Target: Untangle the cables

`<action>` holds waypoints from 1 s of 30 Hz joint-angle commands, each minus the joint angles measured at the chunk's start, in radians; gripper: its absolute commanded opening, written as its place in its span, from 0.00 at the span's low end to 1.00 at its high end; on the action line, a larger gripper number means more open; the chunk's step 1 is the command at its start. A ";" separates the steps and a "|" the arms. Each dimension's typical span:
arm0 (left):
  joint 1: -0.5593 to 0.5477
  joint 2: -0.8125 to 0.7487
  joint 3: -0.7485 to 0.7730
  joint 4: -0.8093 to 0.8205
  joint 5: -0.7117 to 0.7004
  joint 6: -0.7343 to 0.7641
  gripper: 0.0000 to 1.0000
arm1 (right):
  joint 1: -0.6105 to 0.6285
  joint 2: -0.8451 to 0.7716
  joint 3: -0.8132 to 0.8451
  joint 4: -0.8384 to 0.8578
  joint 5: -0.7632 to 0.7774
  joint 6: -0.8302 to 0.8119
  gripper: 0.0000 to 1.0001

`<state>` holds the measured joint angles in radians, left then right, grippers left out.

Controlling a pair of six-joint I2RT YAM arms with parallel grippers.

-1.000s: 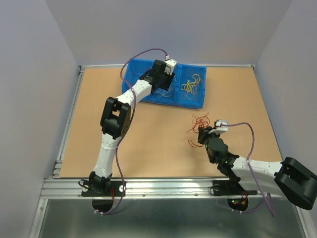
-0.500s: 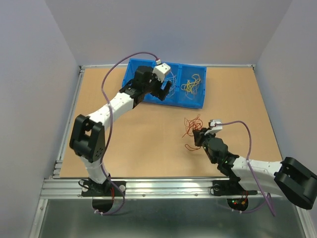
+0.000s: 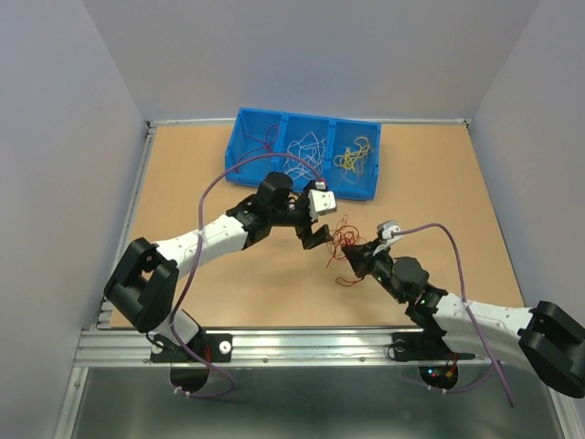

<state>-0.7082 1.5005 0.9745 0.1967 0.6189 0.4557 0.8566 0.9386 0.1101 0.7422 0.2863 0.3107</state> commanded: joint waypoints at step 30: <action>-0.034 -0.002 0.061 -0.048 0.111 0.112 0.00 | -0.005 -0.001 -0.036 0.092 -0.177 -0.058 0.55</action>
<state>-0.7444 1.5921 1.0187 0.1329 0.6930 0.5545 0.8566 0.9657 0.1017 0.7723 0.0814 0.2543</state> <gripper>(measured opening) 0.025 0.555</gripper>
